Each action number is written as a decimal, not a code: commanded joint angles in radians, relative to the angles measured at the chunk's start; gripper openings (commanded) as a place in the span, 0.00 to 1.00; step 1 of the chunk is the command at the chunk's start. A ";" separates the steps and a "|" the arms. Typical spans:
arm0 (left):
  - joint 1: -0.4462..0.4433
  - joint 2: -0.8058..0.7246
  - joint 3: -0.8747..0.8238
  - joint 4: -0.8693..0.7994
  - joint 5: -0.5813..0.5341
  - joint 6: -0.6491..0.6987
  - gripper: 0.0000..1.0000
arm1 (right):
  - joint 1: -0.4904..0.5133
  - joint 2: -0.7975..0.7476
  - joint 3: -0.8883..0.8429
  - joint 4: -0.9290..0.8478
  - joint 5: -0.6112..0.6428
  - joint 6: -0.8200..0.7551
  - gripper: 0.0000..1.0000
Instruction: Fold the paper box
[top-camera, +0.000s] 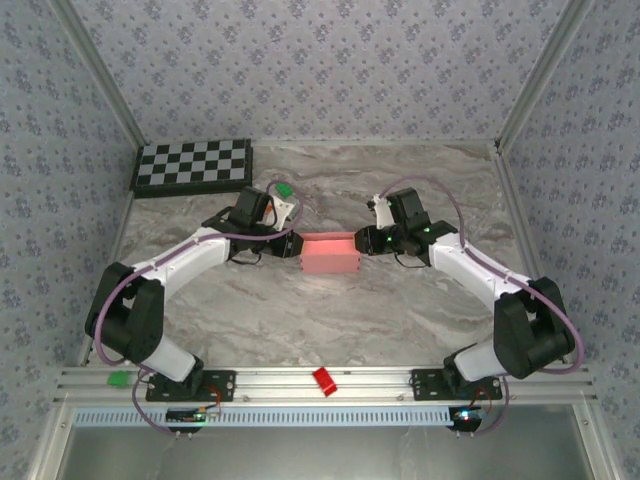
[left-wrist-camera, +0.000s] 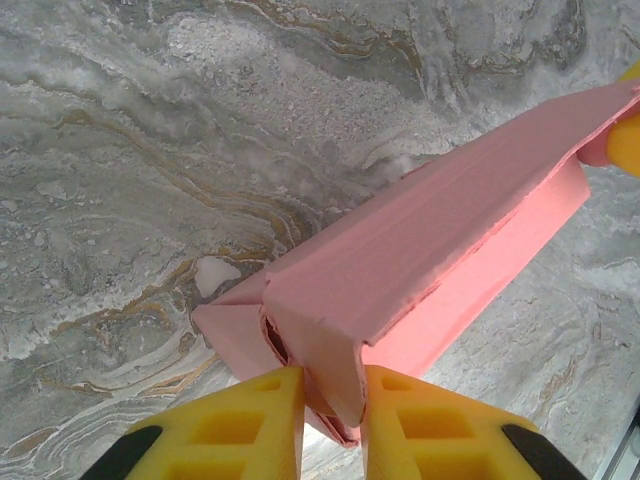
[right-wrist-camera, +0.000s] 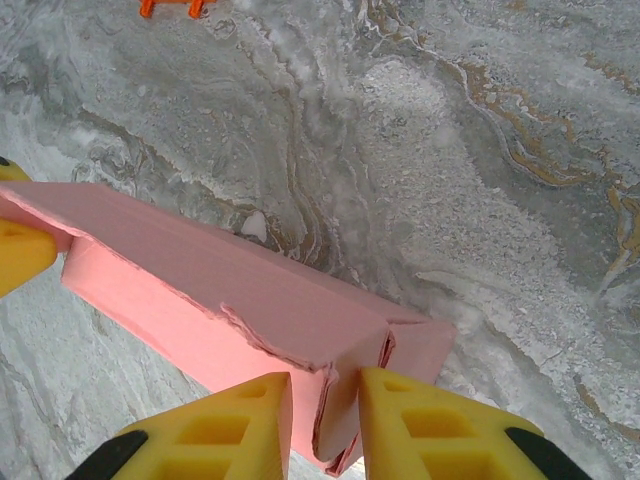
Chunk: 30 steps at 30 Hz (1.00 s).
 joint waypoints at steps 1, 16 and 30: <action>-0.003 0.006 0.028 -0.025 -0.002 0.007 0.21 | 0.005 0.011 0.030 -0.030 -0.008 -0.012 0.26; -0.003 0.017 0.023 -0.023 -0.002 0.006 0.15 | 0.005 0.028 0.034 -0.023 -0.032 0.000 0.25; -0.003 0.020 0.024 -0.024 -0.002 0.007 0.15 | 0.001 0.032 0.041 -0.028 -0.043 0.011 0.16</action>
